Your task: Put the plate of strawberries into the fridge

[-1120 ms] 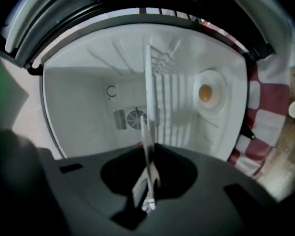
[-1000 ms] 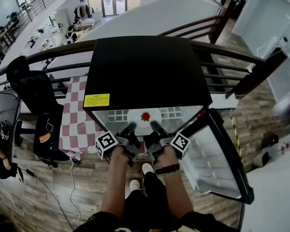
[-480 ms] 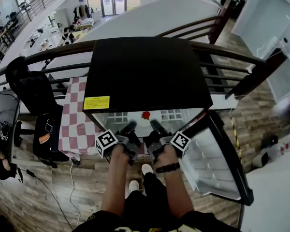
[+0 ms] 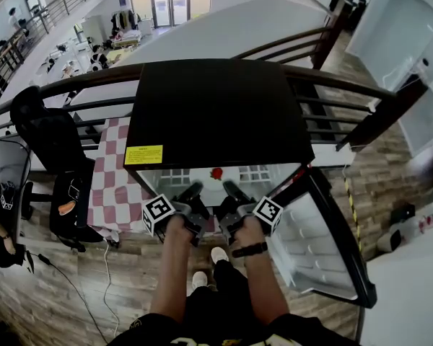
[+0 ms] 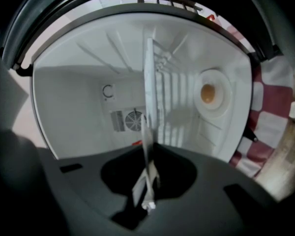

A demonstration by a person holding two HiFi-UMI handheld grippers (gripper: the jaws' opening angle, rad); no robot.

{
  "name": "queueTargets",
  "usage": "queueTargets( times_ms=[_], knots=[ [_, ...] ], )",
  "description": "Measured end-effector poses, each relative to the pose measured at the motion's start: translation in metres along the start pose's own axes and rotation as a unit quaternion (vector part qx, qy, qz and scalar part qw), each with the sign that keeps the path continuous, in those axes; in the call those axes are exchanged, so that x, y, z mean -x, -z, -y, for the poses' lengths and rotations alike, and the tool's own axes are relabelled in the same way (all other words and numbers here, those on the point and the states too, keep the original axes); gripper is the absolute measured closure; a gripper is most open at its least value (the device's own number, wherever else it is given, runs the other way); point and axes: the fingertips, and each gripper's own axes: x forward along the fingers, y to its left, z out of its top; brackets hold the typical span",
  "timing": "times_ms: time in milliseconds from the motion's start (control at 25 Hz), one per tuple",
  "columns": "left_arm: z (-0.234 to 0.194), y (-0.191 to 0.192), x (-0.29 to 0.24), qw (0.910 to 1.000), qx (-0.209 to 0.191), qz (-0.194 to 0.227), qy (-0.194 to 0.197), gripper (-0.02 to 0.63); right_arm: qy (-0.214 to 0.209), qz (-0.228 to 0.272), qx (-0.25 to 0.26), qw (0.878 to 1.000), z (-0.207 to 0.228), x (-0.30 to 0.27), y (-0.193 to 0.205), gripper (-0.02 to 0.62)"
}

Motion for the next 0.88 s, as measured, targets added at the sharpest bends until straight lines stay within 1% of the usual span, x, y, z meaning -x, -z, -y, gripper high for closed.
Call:
queueTargets(
  times_ms=[160, 360, 480, 640, 720, 880],
  knots=[
    [0.0, -0.001, 0.0, 0.9999, 0.001, 0.005, 0.012, 0.569, -0.001, -0.004, 0.016, 1.0, 0.001, 0.001, -0.001, 0.546],
    [0.004, 0.0, 0.002, 0.9995, -0.005, 0.009, 0.029, 0.569, 0.011, -0.038, 0.083, 0.996, -0.001, 0.002, 0.0, 0.543],
    [0.007, -0.003, 0.005, 0.9989, -0.017, 0.023, 0.038, 0.563, 0.003, -0.033, 0.093, 0.995, -0.005, 0.004, -0.001, 0.506],
    [0.017, -0.007, 0.012, 0.9972, -0.028, 0.033, 0.06, 0.481, -0.014, -0.009, 0.122, 0.992, -0.012, 0.006, -0.01, 0.408],
    [0.02, -0.008, 0.014, 0.9965, -0.044, 0.029, 0.064, 0.453, -0.012, -0.001, 0.129, 0.992, -0.014, 0.008, -0.014, 0.4],
    [0.026, -0.002, 0.02, 0.9947, -0.079, 0.016, 0.064, 0.44, -0.014, 0.012, 0.147, 0.989, -0.013, 0.015, -0.02, 0.399]
  ],
)
